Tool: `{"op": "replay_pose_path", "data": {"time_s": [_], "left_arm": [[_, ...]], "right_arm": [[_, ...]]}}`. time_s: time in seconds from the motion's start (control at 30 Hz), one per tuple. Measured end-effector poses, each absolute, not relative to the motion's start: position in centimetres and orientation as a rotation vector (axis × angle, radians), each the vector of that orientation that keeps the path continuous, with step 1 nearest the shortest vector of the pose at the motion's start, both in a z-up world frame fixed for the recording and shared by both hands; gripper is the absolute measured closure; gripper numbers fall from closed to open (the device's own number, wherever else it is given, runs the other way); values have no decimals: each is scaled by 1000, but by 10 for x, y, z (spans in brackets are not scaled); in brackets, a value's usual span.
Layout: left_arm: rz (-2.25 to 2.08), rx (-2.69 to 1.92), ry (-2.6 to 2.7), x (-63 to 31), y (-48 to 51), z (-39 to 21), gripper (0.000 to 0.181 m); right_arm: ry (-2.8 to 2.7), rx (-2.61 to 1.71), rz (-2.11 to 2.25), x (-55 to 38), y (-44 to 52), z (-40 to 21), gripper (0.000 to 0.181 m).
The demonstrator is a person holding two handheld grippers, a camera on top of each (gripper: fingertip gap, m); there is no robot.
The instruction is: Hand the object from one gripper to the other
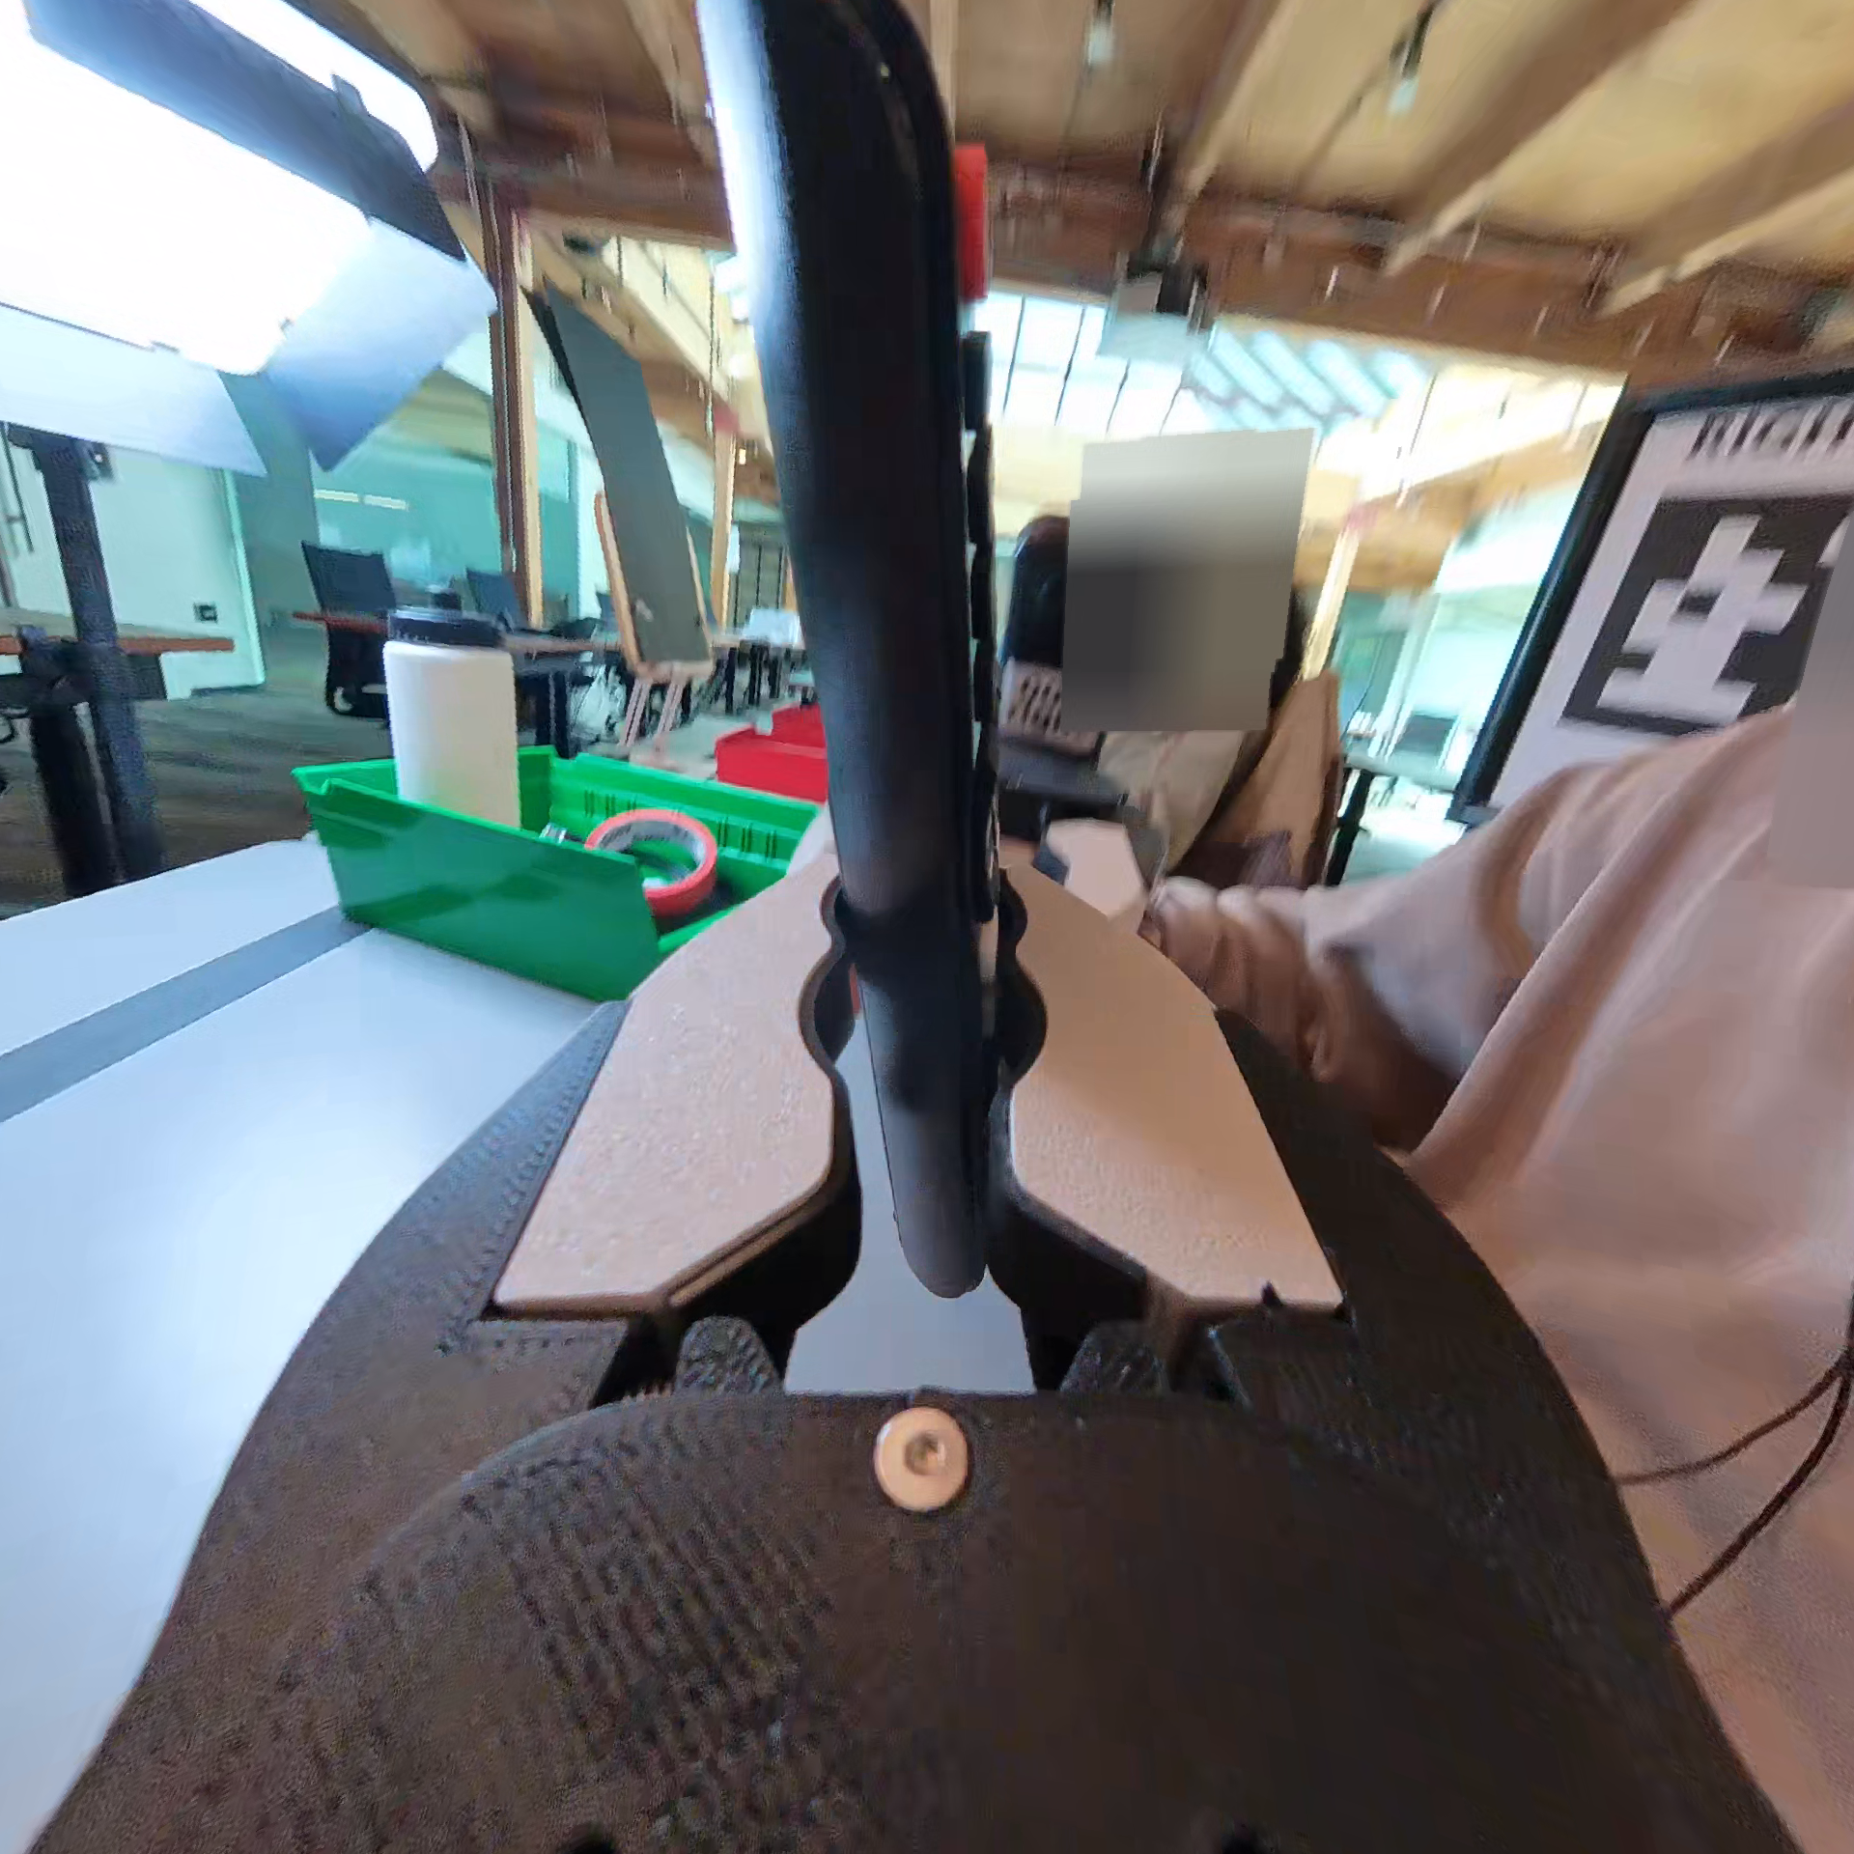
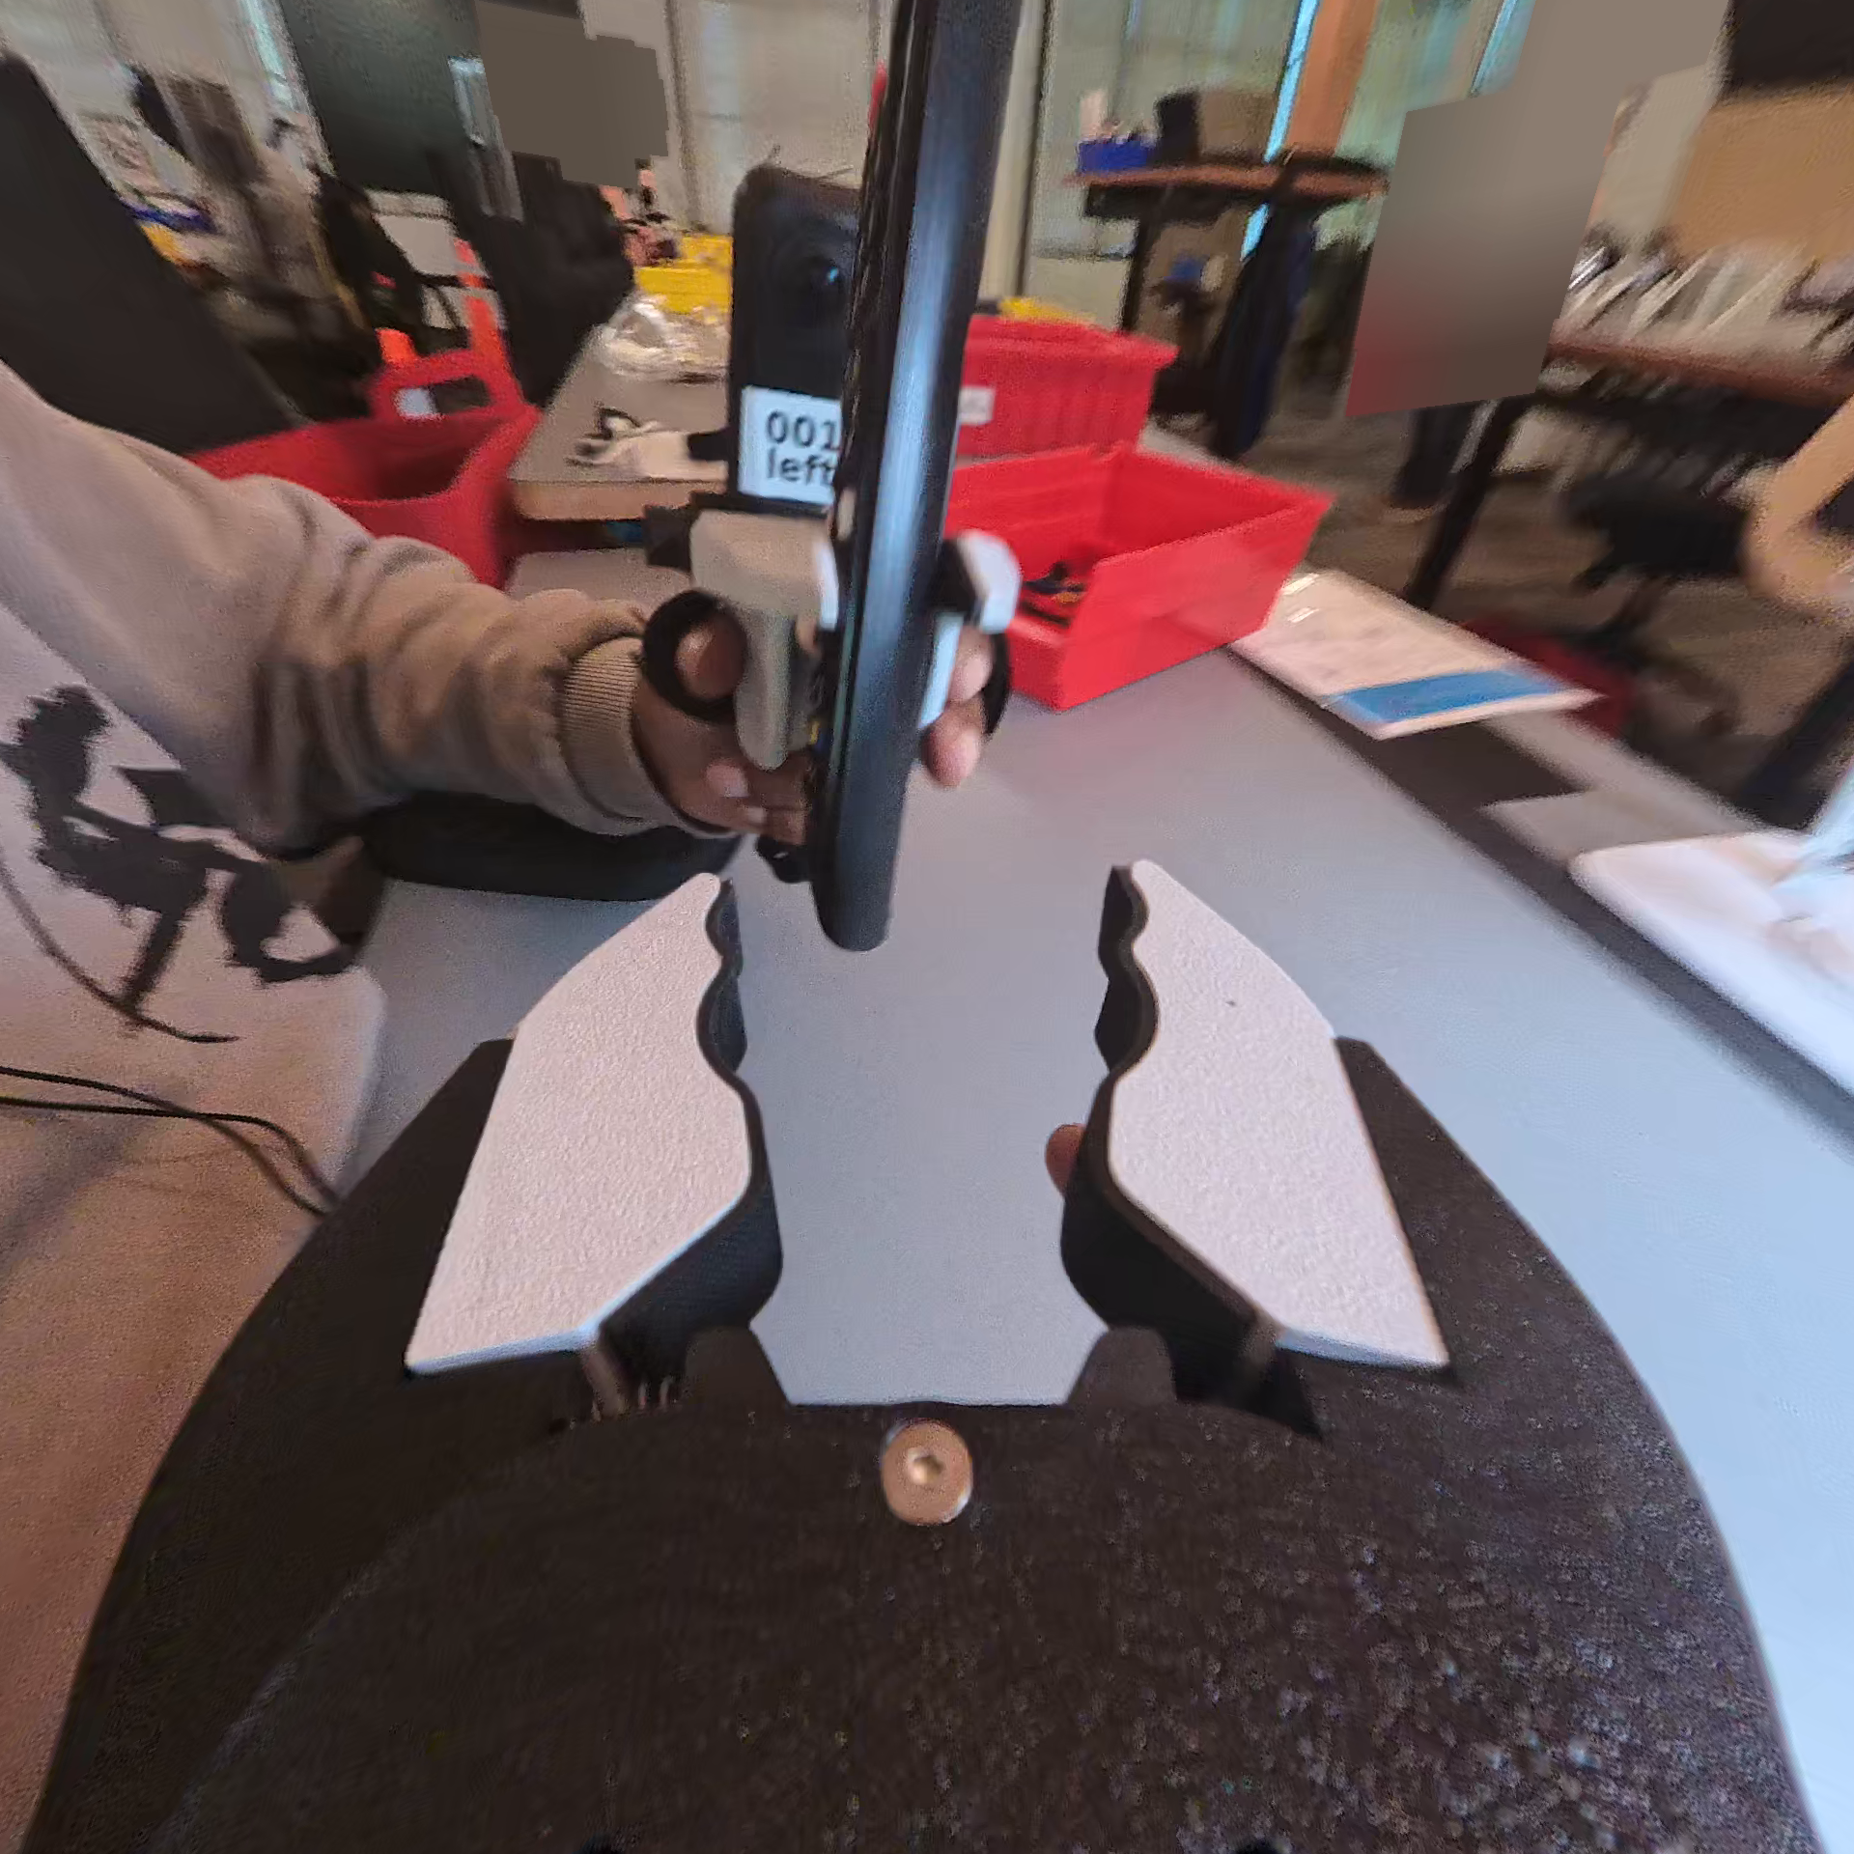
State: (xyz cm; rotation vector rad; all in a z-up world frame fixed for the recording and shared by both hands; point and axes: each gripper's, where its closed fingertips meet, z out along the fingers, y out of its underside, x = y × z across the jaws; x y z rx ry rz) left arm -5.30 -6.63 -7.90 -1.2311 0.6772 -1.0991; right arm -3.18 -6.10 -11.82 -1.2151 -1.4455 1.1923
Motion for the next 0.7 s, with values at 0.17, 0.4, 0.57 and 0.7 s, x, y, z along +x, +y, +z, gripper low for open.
{"op": "replay_pose_path", "data": {"time_s": [0.17, 0.4, 0.57, 0.7], "left_arm": [[-1250, -1149, 570, -47, -73, -73, 156], [-1190, -1267, 662, -66, -70, -74, 147], [-1104, -1419, 762, -89, -60, -93, 118], [-892, -1515, 816, -111, -47, -105, 112]], "right_arm": [[-1437, -1188, 1292, -62, -94, -143, 158], [-1383, -1124, 1364, -43, -77, -116, 160], [-1408, -1063, 1305, -20, -66, -93, 160], [-1479, -1056, 1144, -5, -56, -91, 161]]}}
